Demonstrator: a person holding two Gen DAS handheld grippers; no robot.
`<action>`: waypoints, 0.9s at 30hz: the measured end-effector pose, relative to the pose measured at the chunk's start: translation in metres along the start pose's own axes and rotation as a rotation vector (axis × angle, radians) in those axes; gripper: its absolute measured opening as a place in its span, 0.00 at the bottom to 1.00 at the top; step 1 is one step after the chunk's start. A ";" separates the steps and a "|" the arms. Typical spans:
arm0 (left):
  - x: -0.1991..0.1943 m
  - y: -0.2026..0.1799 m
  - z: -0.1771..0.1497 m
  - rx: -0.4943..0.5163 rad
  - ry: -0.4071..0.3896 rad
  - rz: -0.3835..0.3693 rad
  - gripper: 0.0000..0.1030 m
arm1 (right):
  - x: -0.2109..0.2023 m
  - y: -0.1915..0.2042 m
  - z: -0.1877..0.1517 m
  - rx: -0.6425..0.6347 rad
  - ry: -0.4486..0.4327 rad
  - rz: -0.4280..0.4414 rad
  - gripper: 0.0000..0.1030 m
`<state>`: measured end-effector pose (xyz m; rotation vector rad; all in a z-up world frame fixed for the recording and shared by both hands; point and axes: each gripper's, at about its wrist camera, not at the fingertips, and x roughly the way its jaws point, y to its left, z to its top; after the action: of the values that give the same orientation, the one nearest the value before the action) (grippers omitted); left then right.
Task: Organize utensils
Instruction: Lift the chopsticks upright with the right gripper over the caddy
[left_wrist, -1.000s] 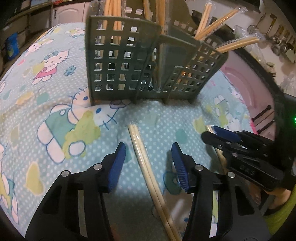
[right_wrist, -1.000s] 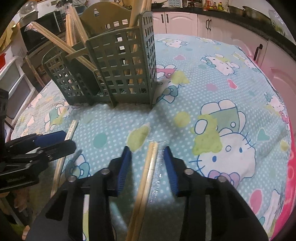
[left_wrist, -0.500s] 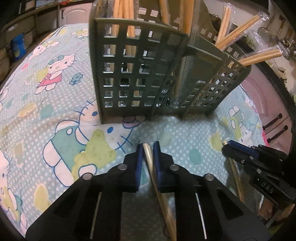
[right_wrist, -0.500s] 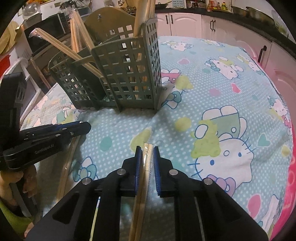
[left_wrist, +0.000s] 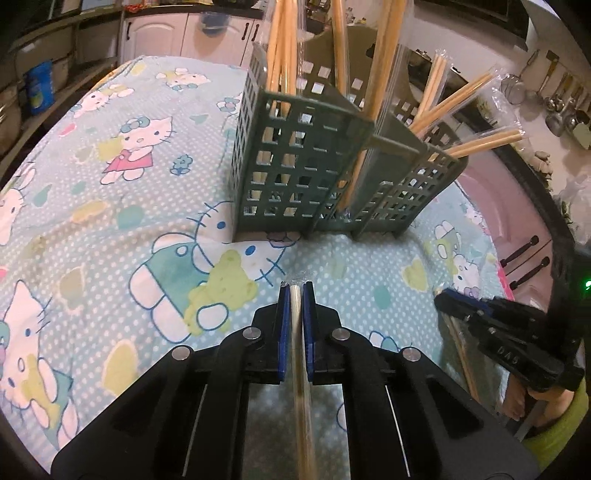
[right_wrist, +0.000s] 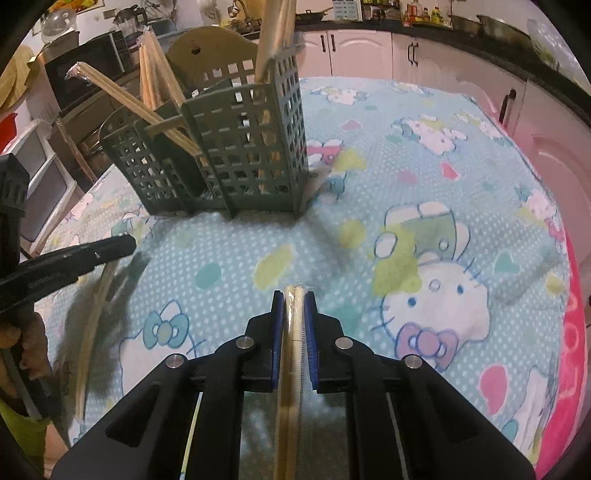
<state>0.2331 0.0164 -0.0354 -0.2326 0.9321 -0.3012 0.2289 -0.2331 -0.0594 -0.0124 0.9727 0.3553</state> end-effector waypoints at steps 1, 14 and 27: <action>-0.003 0.001 0.000 0.001 -0.004 -0.002 0.02 | 0.000 0.001 -0.003 -0.005 0.005 -0.009 0.11; -0.053 -0.008 0.026 0.013 -0.135 -0.017 0.02 | -0.051 0.035 0.010 -0.069 -0.147 0.058 0.11; -0.119 -0.019 0.074 0.054 -0.310 -0.027 0.02 | -0.110 0.052 0.056 -0.097 -0.360 0.110 0.11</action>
<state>0.2237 0.0457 0.1023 -0.2346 0.6139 -0.3048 0.2024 -0.2064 0.0698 0.0160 0.6008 0.4872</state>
